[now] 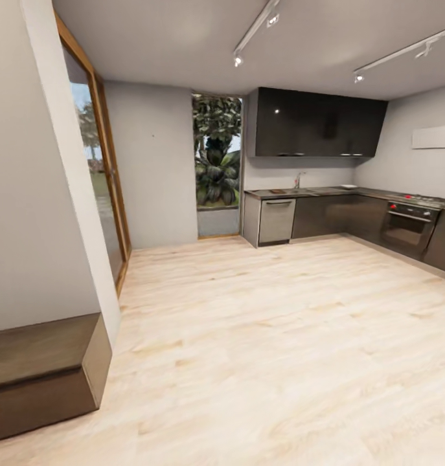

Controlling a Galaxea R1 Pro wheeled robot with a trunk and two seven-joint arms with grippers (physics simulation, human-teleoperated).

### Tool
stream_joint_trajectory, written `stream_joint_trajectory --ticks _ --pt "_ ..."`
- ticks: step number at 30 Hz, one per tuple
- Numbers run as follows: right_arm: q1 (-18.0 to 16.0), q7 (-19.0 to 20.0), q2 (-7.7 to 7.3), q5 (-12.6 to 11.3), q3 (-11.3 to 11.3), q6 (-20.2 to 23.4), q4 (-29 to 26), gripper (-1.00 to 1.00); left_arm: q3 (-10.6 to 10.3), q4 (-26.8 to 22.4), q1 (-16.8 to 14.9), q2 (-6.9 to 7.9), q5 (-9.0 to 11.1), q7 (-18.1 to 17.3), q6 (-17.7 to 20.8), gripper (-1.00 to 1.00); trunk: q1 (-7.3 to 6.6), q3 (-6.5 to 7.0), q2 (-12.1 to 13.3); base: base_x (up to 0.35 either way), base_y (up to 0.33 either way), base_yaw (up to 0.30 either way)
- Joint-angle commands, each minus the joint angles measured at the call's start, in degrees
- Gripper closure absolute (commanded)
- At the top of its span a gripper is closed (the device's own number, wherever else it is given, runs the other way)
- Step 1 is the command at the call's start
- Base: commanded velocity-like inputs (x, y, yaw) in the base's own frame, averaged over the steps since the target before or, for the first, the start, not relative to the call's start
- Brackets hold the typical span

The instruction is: In the kitchen, take the Vidalia onion out of the sink, dice it on the chopping board with the paring knife, put the diced onion into the bowl on the countertop, then place both the paring knife and the chopping board into the sink.

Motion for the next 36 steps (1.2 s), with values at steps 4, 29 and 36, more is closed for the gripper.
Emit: stream_joint_trajectory --ticks 4,29,36 --pt "0.0 -0.1 0.02 0.0 0.0 -0.1 0.0 -1.00 0.0 0.0 0.0 0.00 0.0 0.0 -0.2 -1.00 0.04 -0.05 0.0 0.319 -0.108 -0.281" --pt "0.0 -0.2 0.02 0.0 0.0 -0.2 0.0 -1.00 0.0 0.0 0.0 0.00 0.0 0.0 -0.2 -1.00 0.04 -0.05 0.0 0.319 -0.078 -0.121" --pt "0.0 -0.2 0.02 0.0 0.0 -0.2 0.0 -1.00 0.0 0.0 0.0 0.00 0.0 0.0 -0.2 -1.00 0.04 -0.05 0.0 0.319 -0.001 0.000"
